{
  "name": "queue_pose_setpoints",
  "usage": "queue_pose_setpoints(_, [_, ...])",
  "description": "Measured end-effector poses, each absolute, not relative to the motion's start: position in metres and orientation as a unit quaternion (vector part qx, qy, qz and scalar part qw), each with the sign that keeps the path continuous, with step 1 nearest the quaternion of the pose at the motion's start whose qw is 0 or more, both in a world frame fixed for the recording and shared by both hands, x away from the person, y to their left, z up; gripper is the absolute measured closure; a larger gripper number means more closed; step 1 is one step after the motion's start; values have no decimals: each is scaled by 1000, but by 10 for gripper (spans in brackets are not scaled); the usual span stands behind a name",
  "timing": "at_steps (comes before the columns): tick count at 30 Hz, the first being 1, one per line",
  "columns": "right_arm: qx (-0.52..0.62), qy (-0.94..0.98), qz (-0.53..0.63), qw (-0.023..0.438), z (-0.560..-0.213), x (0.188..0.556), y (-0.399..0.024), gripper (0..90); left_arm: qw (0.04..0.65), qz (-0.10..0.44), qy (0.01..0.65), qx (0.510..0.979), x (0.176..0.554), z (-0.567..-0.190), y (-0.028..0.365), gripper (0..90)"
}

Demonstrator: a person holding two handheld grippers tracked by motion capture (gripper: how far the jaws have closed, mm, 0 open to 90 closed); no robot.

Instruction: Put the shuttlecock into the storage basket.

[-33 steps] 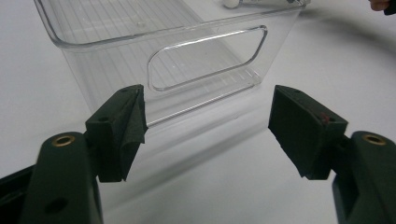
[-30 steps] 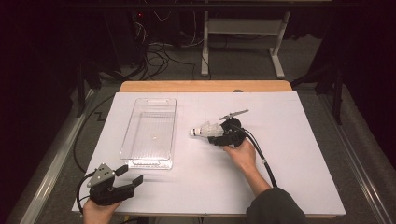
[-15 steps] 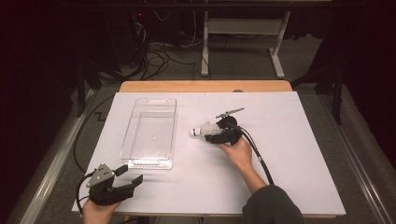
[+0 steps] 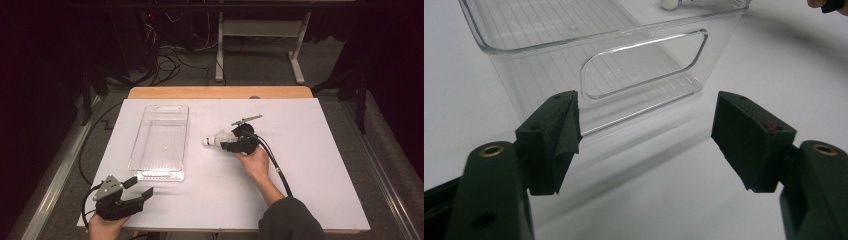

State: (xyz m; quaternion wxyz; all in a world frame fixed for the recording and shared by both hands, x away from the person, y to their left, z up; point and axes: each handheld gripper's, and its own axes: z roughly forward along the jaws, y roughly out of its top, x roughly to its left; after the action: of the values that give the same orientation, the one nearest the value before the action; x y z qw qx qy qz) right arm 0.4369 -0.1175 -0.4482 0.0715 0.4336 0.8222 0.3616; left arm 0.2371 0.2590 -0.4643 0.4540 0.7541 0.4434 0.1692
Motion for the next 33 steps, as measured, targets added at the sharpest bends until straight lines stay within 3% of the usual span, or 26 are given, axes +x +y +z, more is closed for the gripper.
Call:
queue_pose_setpoints(11, [429,823,368,60,-446,437,-120,820,455,169,445,753,237,-464,259,288])
queue_pose_setpoints(33, [425,826,365,61,-444,435,-121,882,453,169,445,754,237,-464,259,288])
